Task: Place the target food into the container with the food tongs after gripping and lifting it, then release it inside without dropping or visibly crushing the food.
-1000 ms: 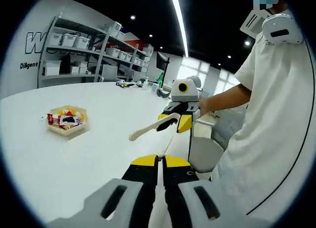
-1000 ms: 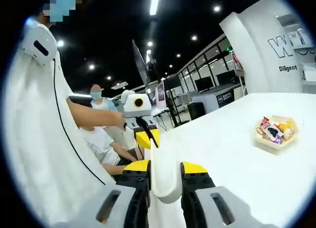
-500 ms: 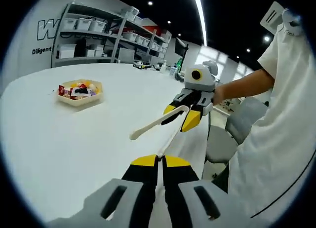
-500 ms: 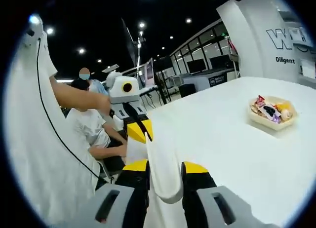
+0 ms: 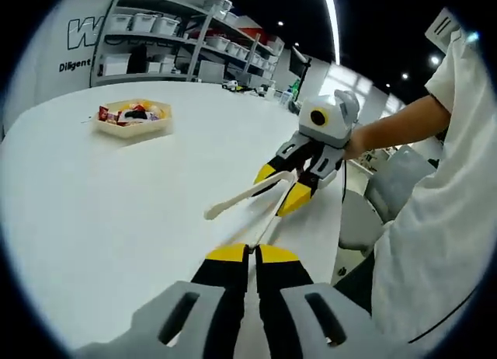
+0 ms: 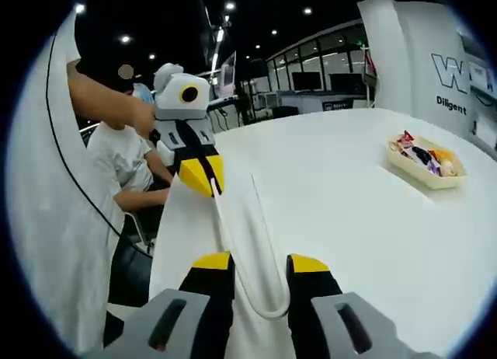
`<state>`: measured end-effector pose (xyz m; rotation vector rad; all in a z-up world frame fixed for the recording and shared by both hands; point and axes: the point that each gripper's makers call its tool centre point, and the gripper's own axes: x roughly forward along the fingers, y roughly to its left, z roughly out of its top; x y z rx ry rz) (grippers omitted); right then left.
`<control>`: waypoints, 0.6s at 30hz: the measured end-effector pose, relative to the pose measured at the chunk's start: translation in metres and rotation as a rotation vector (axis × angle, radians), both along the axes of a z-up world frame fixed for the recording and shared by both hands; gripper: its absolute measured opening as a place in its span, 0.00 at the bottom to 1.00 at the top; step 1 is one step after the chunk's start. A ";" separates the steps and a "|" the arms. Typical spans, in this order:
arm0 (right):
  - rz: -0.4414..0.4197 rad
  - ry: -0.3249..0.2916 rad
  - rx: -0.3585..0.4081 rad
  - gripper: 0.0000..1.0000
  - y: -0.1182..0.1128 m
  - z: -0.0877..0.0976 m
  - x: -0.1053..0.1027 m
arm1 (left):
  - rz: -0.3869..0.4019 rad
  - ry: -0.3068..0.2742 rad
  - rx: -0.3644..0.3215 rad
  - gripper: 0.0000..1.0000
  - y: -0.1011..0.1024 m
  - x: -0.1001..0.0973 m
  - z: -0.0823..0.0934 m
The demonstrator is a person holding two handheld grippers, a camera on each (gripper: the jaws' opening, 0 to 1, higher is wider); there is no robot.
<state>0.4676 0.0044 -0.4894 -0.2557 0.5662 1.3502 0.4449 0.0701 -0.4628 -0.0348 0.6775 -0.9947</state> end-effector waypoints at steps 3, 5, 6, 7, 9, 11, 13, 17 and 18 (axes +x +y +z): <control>0.004 -0.025 -0.035 0.20 -0.001 -0.005 0.002 | 0.004 0.008 0.007 0.02 -0.001 0.000 -0.005; 0.008 -0.050 -0.058 0.20 -0.001 -0.009 0.002 | 0.002 0.006 0.019 0.02 -0.002 0.000 -0.007; 0.001 -0.055 -0.078 0.20 -0.003 -0.012 0.004 | 0.001 0.006 0.018 0.02 -0.002 0.000 -0.007; -0.001 -0.058 -0.086 0.20 -0.003 -0.013 0.004 | 0.003 0.009 0.017 0.02 -0.002 0.000 -0.008; 0.003 -0.080 -0.087 0.21 -0.003 -0.013 0.005 | 0.006 0.013 0.023 0.02 -0.001 0.000 -0.010; 0.001 -0.084 -0.096 0.21 -0.003 -0.013 0.005 | 0.009 0.010 0.024 0.02 -0.001 0.000 -0.011; 0.008 -0.124 -0.126 0.22 -0.003 -0.015 0.006 | 0.006 0.015 0.028 0.02 0.000 -0.001 -0.014; 0.013 -0.153 -0.138 0.22 -0.003 -0.015 0.006 | 0.000 0.016 0.044 0.02 -0.001 -0.002 -0.019; 0.006 -0.148 -0.139 0.22 -0.003 -0.015 0.007 | 0.004 0.012 0.041 0.02 0.000 -0.002 -0.019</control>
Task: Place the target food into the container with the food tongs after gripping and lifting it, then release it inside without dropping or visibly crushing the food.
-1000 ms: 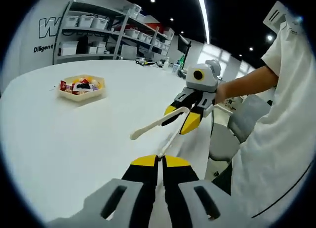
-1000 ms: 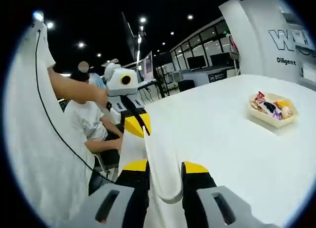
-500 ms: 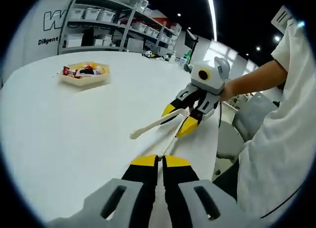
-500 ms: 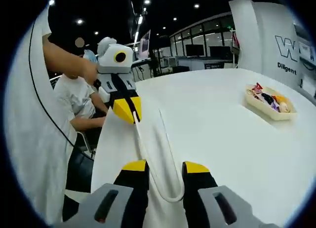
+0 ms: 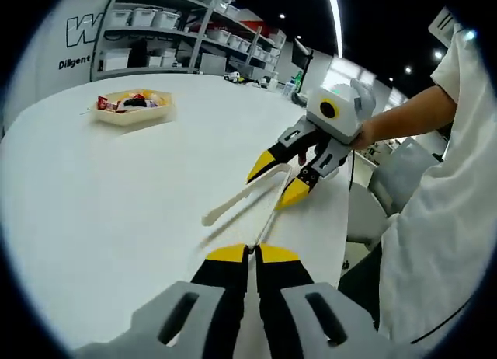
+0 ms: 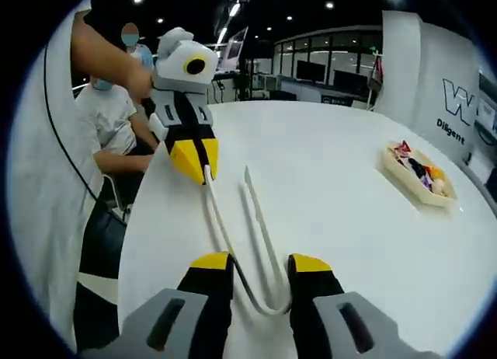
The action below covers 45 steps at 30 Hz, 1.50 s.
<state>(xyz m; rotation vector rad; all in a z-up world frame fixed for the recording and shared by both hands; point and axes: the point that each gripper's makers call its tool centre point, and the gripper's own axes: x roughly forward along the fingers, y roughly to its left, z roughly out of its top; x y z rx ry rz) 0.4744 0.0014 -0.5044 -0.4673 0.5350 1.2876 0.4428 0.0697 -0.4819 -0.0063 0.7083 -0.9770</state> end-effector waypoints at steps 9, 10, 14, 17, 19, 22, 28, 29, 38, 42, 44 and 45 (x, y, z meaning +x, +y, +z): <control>-0.029 -0.030 -0.019 0.25 -0.003 0.001 0.003 | 0.007 -0.019 0.029 0.03 -0.001 -0.001 0.000; -0.026 -0.033 -0.021 0.25 -0.003 0.001 0.002 | 0.007 -0.018 0.030 0.03 -0.001 -0.002 0.000; -0.029 -0.044 -0.025 0.26 -0.005 0.001 0.001 | 0.026 -0.025 0.030 0.04 0.001 0.000 0.002; -0.042 -0.042 -0.026 0.29 -0.007 0.001 0.001 | 0.077 -0.051 0.033 0.07 0.007 0.005 0.006; -0.050 -0.034 -0.011 0.29 -0.009 0.003 -0.001 | 0.111 -0.053 -0.002 0.14 0.009 0.009 0.012; -0.070 -0.023 0.000 0.30 -0.011 0.005 0.000 | 0.127 -0.054 0.000 0.17 0.016 0.013 0.012; -0.122 -0.016 0.023 0.30 -0.014 0.009 0.004 | 0.110 -0.066 0.022 0.17 0.022 0.007 0.011; -0.130 -0.017 0.019 0.29 -0.016 0.009 0.005 | 0.111 -0.065 0.022 0.18 0.022 0.007 0.011; -0.222 -0.014 0.051 0.37 -0.033 0.028 0.012 | 0.151 -0.105 0.037 0.31 0.030 0.011 0.024; -0.266 -0.016 0.085 0.39 -0.035 0.042 0.015 | 0.191 -0.131 0.037 0.40 0.031 0.018 0.035; -0.299 0.004 0.095 0.44 -0.036 0.046 0.016 | 0.206 -0.151 0.030 0.45 0.030 0.021 0.043; -0.318 0.020 0.103 0.47 -0.036 0.049 0.017 | 0.214 -0.161 0.030 0.47 0.030 0.022 0.046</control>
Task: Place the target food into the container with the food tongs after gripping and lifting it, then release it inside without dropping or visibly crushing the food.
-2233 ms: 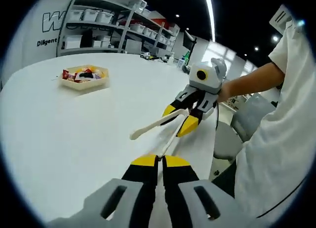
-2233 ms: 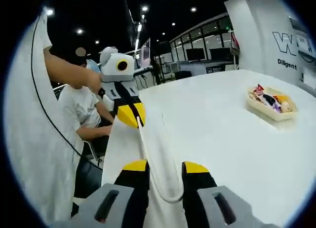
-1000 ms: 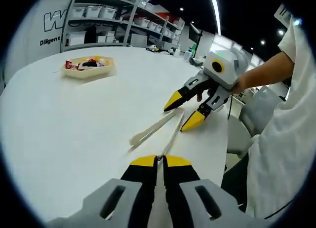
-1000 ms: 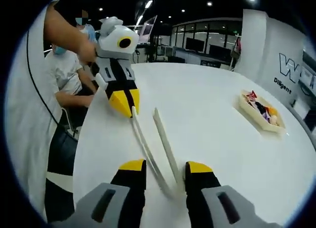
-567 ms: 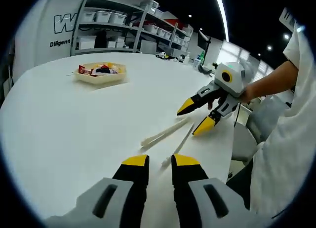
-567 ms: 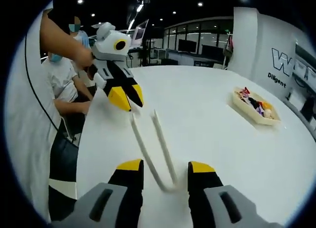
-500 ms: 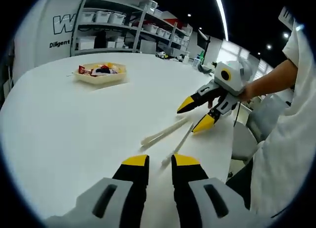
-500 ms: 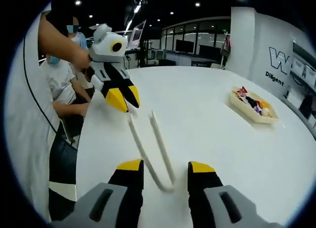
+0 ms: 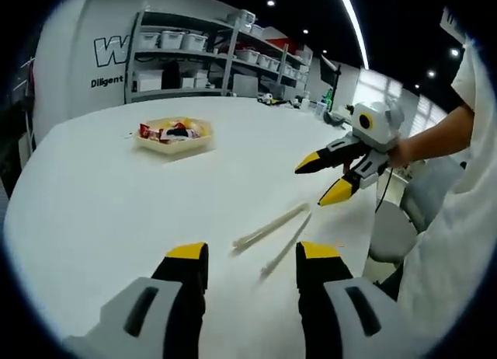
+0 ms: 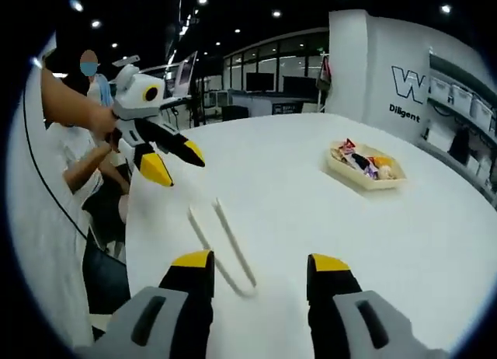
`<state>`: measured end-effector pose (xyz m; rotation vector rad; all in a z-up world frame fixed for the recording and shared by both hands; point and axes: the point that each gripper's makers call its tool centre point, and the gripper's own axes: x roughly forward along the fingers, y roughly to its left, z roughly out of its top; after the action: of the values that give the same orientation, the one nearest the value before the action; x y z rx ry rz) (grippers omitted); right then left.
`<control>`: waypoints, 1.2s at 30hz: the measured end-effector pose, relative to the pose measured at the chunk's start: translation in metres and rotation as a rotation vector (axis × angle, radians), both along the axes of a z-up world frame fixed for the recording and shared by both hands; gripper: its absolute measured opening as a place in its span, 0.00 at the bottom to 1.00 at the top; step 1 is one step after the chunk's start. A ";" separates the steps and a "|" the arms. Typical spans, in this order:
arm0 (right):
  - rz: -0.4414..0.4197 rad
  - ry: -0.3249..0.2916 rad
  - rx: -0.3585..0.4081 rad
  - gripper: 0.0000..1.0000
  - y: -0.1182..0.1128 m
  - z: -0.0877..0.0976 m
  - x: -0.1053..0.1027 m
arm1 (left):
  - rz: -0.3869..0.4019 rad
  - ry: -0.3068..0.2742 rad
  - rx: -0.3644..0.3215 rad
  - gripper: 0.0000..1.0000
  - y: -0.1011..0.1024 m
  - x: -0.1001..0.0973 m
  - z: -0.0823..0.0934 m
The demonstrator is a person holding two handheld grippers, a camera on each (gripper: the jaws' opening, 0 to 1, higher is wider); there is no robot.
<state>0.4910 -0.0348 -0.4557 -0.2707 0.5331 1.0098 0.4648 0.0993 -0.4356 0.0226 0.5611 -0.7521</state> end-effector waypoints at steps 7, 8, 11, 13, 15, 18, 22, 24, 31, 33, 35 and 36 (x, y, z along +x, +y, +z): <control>-0.105 0.033 0.035 0.64 -0.005 0.013 0.005 | 0.046 -0.028 0.009 0.73 -0.003 0.003 0.013; -0.103 0.035 0.031 0.67 -0.007 0.015 0.005 | 0.054 -0.028 0.010 0.77 -0.003 0.004 0.015; -0.127 0.026 0.041 0.74 -0.012 0.021 0.005 | 0.087 0.000 0.020 0.91 0.001 0.003 0.014; -0.168 0.042 0.037 0.81 -0.019 0.023 0.007 | 0.100 -0.006 0.019 0.98 0.003 0.004 0.017; -0.190 0.050 0.043 0.88 -0.022 0.026 0.007 | 0.123 0.029 0.024 0.99 0.006 0.002 0.016; -0.226 0.058 0.050 0.94 -0.028 0.031 0.008 | 0.140 0.049 0.038 0.99 0.010 0.002 0.015; -0.250 0.082 0.023 0.99 -0.033 0.029 0.005 | 0.172 0.094 0.080 0.99 0.019 -0.001 0.007; -0.255 0.096 0.018 0.99 -0.033 0.026 0.001 | 0.170 0.112 0.109 0.99 0.021 -0.003 0.000; -0.292 0.145 -0.005 0.99 -0.037 0.022 -0.010 | 0.183 0.126 0.161 0.99 0.025 -0.010 -0.004; -0.302 0.145 -0.011 0.99 -0.039 0.023 -0.010 | 0.192 0.139 0.165 0.99 0.027 -0.011 -0.005; -0.310 0.149 -0.022 0.99 -0.041 0.022 -0.010 | 0.195 0.146 0.175 0.99 0.029 -0.012 -0.006; -0.311 0.152 -0.024 0.99 -0.042 0.022 -0.010 | 0.192 0.138 0.180 0.99 0.029 -0.012 -0.004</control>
<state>0.4813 -0.0764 -0.4336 -0.1275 0.7021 0.7249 0.4528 0.1287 -0.4396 0.0827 0.7506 -0.5167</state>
